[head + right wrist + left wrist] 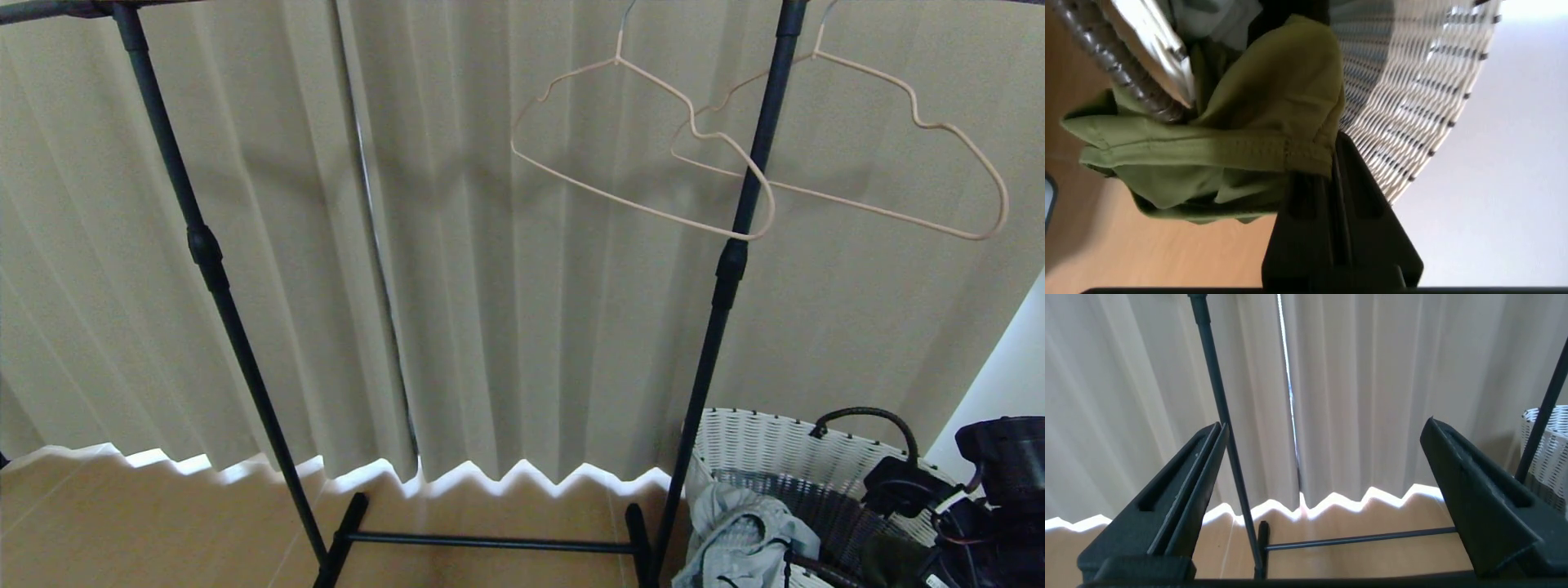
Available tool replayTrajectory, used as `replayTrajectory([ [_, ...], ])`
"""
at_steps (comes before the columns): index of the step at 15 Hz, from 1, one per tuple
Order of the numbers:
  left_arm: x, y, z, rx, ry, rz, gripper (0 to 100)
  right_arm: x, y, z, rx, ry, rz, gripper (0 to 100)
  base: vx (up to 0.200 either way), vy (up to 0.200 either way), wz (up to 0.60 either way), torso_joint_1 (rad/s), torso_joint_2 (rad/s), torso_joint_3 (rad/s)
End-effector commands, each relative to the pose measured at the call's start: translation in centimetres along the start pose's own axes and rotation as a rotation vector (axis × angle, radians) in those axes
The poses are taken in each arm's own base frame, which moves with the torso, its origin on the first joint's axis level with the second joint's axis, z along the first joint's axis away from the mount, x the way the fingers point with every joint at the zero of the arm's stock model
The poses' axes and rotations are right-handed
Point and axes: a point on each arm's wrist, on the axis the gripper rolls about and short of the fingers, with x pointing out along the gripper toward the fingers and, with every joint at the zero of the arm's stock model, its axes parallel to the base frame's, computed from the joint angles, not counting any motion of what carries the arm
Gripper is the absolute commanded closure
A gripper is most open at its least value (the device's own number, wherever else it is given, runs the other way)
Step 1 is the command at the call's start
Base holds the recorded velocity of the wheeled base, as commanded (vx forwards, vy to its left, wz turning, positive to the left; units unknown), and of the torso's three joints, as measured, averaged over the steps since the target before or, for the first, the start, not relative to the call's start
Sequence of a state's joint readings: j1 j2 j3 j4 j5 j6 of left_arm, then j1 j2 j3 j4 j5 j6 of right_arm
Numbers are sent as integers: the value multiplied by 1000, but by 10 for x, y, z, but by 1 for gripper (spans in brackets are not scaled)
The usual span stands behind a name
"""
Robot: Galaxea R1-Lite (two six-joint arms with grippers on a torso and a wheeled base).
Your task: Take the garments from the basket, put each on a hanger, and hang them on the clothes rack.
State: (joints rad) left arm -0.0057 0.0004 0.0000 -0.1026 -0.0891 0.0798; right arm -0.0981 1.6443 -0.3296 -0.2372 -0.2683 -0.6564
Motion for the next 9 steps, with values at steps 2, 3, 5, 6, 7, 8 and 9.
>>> replayTrajectory([
  [2, 0, 0, 0, 0, -1, 0, 0, -25, -1, -7, 33, -122, -85, 100, 0, 0, 0, 0, 0, 0],
  [3, 0, 0, 0, 0, -1, 0, 0, -38, -3, -10, 50, -172, -123, 100, 0, 0, 0, 0, 0, 0],
  [5, 0, 0, 0, 0, -1, 0, 0, -75, -7, -21, 102, -350, -214, 100, 0, 0, 0, 0, 0, 0],
  [6, 0, 0, 0, -2, -1, -2, 0, -87, -8, -25, 121, -434, -227, 100, 0, 0, 0, 0, 0, 0],
  [7, 0, 0, 0, -2, -1, -2, 0, -97, -9, -26, 145, -513, -227, 100, 0, 0, 0, 0, 0, 0],
  [8, 0, 0, 0, -2, -1, -2, 0, -108, -9, -29, 169, -581, -239, 100, 0, 0, 0, 0, 0, 0],
  [9, 0, 0, 0, 0, -1, -2, 0, -117, -9, -33, 179, -620, -266, 100, 0, 0, 0, 0, 0, 0],
])
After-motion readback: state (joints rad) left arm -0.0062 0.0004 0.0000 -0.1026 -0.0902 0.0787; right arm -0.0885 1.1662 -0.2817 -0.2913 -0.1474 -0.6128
